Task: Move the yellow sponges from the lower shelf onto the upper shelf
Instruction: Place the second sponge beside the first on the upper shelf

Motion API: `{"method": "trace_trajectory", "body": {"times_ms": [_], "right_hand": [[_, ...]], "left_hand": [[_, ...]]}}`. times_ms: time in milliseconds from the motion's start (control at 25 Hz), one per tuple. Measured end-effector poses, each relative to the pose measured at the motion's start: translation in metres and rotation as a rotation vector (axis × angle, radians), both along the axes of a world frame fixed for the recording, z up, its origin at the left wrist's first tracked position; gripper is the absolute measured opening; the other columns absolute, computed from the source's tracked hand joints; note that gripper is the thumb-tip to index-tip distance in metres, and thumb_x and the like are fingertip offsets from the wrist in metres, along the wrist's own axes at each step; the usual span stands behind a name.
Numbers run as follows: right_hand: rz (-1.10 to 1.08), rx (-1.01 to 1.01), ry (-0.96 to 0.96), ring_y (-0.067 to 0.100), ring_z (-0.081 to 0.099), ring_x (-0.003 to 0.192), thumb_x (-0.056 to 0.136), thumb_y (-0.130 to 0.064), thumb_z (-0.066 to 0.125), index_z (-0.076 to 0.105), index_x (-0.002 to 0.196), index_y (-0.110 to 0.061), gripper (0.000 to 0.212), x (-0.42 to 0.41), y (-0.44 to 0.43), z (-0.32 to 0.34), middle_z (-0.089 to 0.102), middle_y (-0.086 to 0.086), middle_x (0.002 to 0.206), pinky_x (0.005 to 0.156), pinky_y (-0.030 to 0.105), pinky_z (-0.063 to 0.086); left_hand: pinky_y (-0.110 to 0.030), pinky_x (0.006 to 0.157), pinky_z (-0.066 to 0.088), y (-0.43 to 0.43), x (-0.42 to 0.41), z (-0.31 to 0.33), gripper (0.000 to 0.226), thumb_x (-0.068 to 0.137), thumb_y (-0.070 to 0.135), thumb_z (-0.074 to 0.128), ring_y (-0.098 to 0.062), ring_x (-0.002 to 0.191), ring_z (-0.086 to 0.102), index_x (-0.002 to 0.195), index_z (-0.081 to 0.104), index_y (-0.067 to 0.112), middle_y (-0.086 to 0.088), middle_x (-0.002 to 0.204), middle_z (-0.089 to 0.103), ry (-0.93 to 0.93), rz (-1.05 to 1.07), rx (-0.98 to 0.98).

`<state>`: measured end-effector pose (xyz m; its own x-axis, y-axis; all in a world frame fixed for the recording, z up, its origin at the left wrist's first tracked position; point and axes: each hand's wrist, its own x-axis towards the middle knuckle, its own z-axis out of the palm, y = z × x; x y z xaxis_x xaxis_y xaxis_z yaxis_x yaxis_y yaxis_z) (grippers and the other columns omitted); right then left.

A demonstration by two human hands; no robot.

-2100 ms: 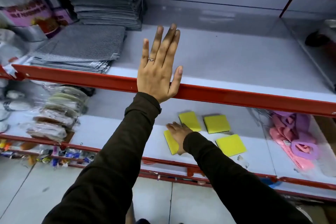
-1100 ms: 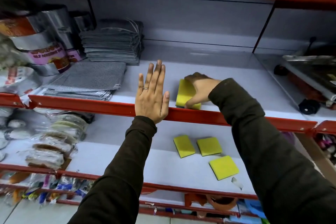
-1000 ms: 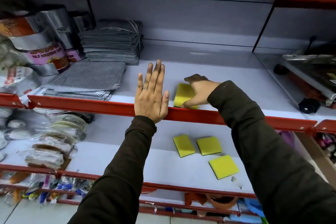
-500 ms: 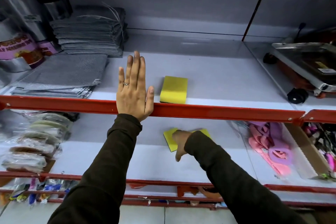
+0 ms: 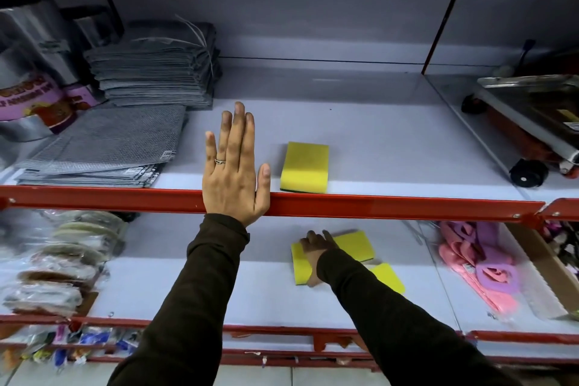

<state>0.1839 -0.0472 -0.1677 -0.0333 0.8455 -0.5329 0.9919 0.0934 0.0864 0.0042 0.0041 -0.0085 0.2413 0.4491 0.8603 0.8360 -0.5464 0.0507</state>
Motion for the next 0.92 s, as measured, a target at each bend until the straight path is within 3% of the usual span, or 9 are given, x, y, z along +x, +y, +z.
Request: {"method": "trace_trajectory", "body": {"times_ms": [120, 240, 320, 440, 560, 720, 800, 920], "right_hand": [[-0.035, -0.088, 0.086, 0.036, 0.035, 0.141, 0.068, -0.048, 0.081, 0.032, 0.146, -0.004, 0.102, -0.019, -0.018, 0.055, 0.028, 0.02, 0.155, 0.121, 0.049, 0.021], [0.027, -0.105, 0.158, 0.03, 0.053, 0.117, 0.062, -0.058, 0.079, 0.052, 0.127, -0.012, 0.084, -0.036, -0.055, 0.148, 0.051, 0.009, 0.128, 0.109, 0.048, 0.034], [0.04, 0.026, 0.252, 0.027, 0.05, 0.116, 0.058, -0.063, 0.077, 0.05, 0.128, -0.021, 0.087, -0.037, -0.092, 0.226, 0.049, 0.001, 0.124, 0.103, 0.044, 0.037], [-0.012, 0.344, 0.307, 0.024, 0.043, 0.125, 0.063, -0.056, 0.077, 0.035, 0.144, -0.027, 0.096, -0.017, -0.116, 0.312, 0.041, -0.002, 0.136, 0.106, 0.034, 0.033], [-0.155, 0.583, 0.232, 0.029, 0.044, 0.128, 0.062, -0.046, 0.079, 0.037, 0.144, -0.022, 0.095, 0.014, -0.079, 0.323, 0.041, 0.007, 0.136, 0.109, 0.04, 0.032], [-0.296, 0.379, 0.12, 0.034, 0.045, 0.132, 0.062, -0.033, 0.075, 0.036, 0.144, -0.016, 0.093, 0.042, -0.025, 0.278, 0.04, 0.012, 0.143, 0.109, 0.042, 0.04], [-0.303, 0.314, 0.183, 0.032, 0.045, 0.133, 0.063, -0.031, 0.074, 0.032, 0.148, -0.018, 0.095, 0.052, -0.016, 0.265, 0.038, 0.009, 0.149, 0.108, 0.043, 0.044], [-0.253, 0.414, 0.35, 0.024, 0.032, 0.145, 0.067, -0.034, 0.082, 0.023, 0.154, -0.023, 0.105, 0.055, -0.026, 0.273, 0.029, 0.005, 0.159, 0.117, 0.039, 0.034]], "left_hand": [[-0.039, 0.129, -0.004, -0.001, 0.0, 0.001, 0.073, 0.097, 0.035, 0.029, -0.017, 0.156, -0.002, 0.159, -0.001, 0.012, -0.015, 0.165, 0.02, 0.004, -0.001, -0.019], [-0.039, 0.129, -0.004, -0.003, 0.0, 0.002, 0.073, 0.097, 0.035, 0.03, -0.017, 0.157, -0.001, 0.159, 0.001, 0.012, -0.015, 0.166, 0.02, 0.005, -0.007, -0.036], [-0.04, 0.129, -0.003, -0.004, 0.0, 0.003, 0.072, 0.097, 0.034, 0.031, -0.018, 0.157, -0.001, 0.159, 0.002, 0.012, -0.014, 0.166, 0.017, 0.015, -0.004, -0.049], [-0.041, 0.129, -0.003, -0.005, -0.001, 0.003, 0.071, 0.097, 0.034, 0.031, -0.019, 0.157, 0.001, 0.159, 0.006, 0.01, -0.011, 0.167, 0.013, 0.023, 0.004, -0.062], [-0.041, 0.129, -0.003, -0.006, -0.001, 0.005, 0.071, 0.096, 0.034, 0.032, -0.022, 0.157, 0.006, 0.159, 0.01, 0.008, -0.011, 0.167, 0.014, 0.034, 0.01, -0.068], [-0.04, 0.129, -0.005, -0.007, -0.001, 0.006, 0.071, 0.095, 0.034, 0.033, -0.022, 0.157, 0.006, 0.158, 0.017, 0.005, -0.011, 0.167, 0.014, 0.046, 0.016, -0.081], [-0.04, 0.129, -0.005, -0.008, -0.001, 0.007, 0.071, 0.095, 0.034, 0.033, -0.021, 0.157, 0.005, 0.158, 0.017, 0.005, -0.009, 0.166, 0.012, 0.049, 0.023, -0.08], [-0.04, 0.129, -0.005, -0.008, -0.001, 0.007, 0.071, 0.096, 0.035, 0.032, -0.023, 0.157, 0.008, 0.158, 0.017, 0.005, -0.009, 0.166, 0.014, 0.05, 0.027, -0.08]]}}
